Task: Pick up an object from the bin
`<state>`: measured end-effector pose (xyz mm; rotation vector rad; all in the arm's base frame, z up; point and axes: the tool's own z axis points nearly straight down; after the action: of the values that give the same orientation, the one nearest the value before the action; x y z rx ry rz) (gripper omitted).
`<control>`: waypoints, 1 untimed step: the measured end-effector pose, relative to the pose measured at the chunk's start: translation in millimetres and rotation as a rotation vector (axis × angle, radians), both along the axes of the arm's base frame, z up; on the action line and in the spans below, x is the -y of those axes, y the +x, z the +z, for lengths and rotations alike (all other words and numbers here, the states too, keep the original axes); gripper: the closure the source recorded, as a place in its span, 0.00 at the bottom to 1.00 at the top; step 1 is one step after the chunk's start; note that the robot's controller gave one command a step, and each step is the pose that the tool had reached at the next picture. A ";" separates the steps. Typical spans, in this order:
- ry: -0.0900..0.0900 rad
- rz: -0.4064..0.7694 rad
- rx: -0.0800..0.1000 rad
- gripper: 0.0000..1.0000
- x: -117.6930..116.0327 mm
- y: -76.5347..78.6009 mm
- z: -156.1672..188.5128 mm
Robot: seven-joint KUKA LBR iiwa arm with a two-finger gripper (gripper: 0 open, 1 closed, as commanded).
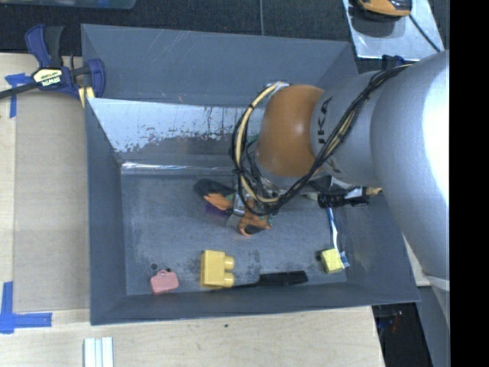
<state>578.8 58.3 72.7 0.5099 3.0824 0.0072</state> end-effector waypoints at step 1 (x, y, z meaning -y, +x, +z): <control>0.000 0.000 0.000 1.00 0.0 0.0 0.0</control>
Offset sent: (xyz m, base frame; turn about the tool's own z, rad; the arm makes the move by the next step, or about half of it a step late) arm 0.0001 0.0000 0.0509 -0.0002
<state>578.8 58.3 72.7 0.5094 3.0824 0.0072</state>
